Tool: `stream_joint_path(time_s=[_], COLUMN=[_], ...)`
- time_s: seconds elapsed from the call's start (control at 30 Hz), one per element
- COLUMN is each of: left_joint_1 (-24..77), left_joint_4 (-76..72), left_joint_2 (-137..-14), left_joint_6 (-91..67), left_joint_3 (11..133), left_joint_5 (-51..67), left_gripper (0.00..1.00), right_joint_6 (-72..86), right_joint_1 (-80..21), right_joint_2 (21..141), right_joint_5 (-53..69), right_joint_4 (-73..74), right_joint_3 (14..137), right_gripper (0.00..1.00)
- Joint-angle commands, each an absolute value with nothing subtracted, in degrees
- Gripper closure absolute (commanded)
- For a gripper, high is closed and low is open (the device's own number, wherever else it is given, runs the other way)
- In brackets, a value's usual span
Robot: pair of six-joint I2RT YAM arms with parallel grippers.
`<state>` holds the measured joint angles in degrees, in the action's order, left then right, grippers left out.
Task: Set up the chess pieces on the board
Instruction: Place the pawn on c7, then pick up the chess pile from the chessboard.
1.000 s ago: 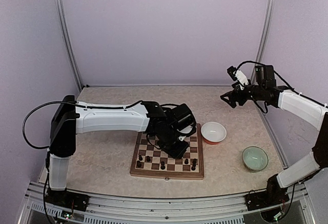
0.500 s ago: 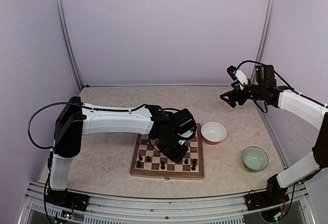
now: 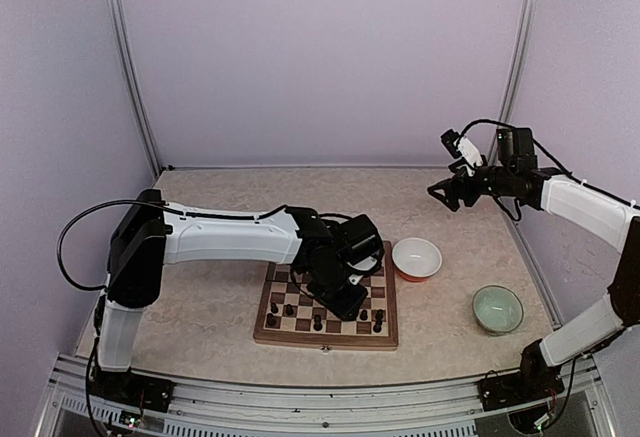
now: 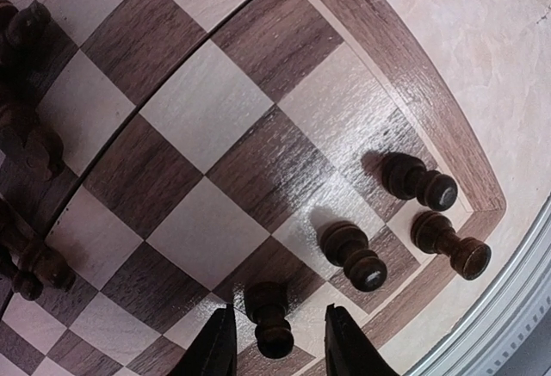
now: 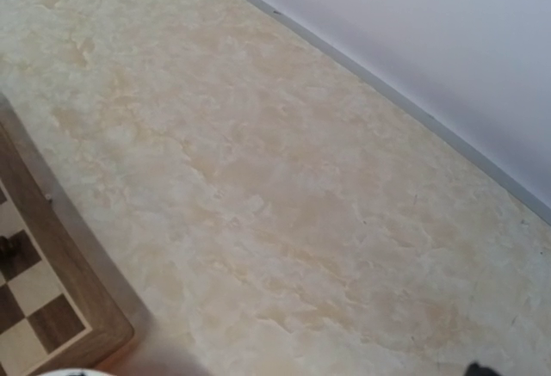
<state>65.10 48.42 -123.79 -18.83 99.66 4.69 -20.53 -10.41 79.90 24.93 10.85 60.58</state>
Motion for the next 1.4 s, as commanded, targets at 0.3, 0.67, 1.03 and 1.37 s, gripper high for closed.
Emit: stream_joint_path(time_s=[0.3, 0.67, 1.03, 1.37], left_joint_1=[59.9, 58.7, 47.9, 51.4], left_joint_4=[51.8, 25.6, 15.7, 15.9], left_joint_2=[-109.9, -92.9, -89.2, -97.4], left_joint_6=[-17.1, -17.3, -24.3, -31.8], left_joint_3=[97.3, 76.3, 68.2, 71.2], left_joint_5=[-2.5, -29.5, -12.0, -8.1], left_gripper=[0.41, 0.17, 0.08, 0.29], right_joint_6=[-25.8, -29.7, -36.2, -37.4], right_joint_1=[-11.3, -23.2, -36.5, -36.8], right_joint_2=[82.8, 93.7, 101.3, 103.5], right_joint_5=[38.5, 34.0, 27.6, 25.0], right_joint_4=[14.9, 20.9, 26.7, 26.5], right_joint_3=[61.4, 67.3, 72.6, 71.8], right_gripper=[0.22, 0.55, 0.66, 0.72])
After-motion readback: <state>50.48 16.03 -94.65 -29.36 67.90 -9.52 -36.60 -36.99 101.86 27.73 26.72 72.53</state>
